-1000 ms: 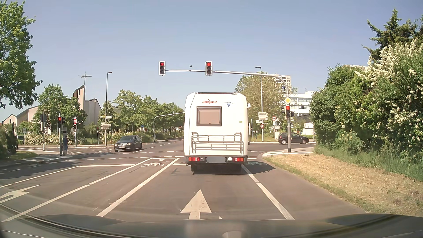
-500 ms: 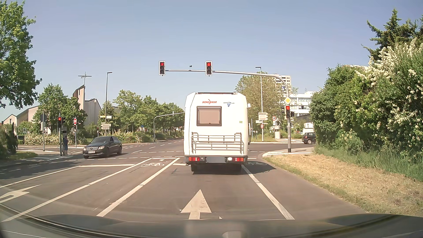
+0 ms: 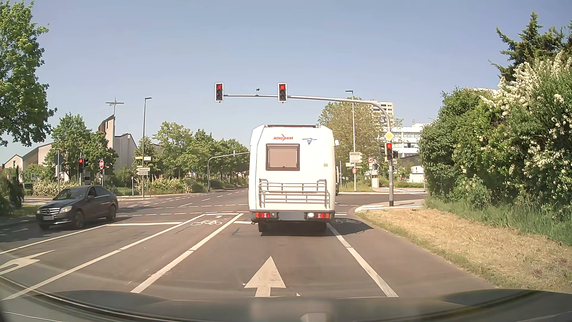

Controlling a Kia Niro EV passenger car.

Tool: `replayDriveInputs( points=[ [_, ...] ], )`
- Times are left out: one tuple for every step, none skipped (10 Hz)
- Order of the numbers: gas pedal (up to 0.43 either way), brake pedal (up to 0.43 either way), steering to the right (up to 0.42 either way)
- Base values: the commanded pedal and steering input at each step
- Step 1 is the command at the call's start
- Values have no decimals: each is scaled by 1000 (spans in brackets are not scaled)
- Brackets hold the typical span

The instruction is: Follow the waypoints while adhering to traffic rules and regulations

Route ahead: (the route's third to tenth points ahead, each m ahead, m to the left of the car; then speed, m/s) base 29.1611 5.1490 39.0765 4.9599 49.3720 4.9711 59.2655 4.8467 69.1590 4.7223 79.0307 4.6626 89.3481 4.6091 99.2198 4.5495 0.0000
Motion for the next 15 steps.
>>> replayDriveInputs(
  points=[
    [0, 293, 5],
    [0, 293, 5],
    [0, 293, 5],
    [0, 293, 5],
    [0, 299, 5],
    [0, 293, 5],
    [0, 293, 5],
    [0, 293, 5],
    [0, 299, 5],
    [0, 293, 5],
    [0, 299, 5],
    [0, 293, 5],
    [0, 293, 5],
    [0, 293, 5],
    [0, 293, 5]
  ],
)
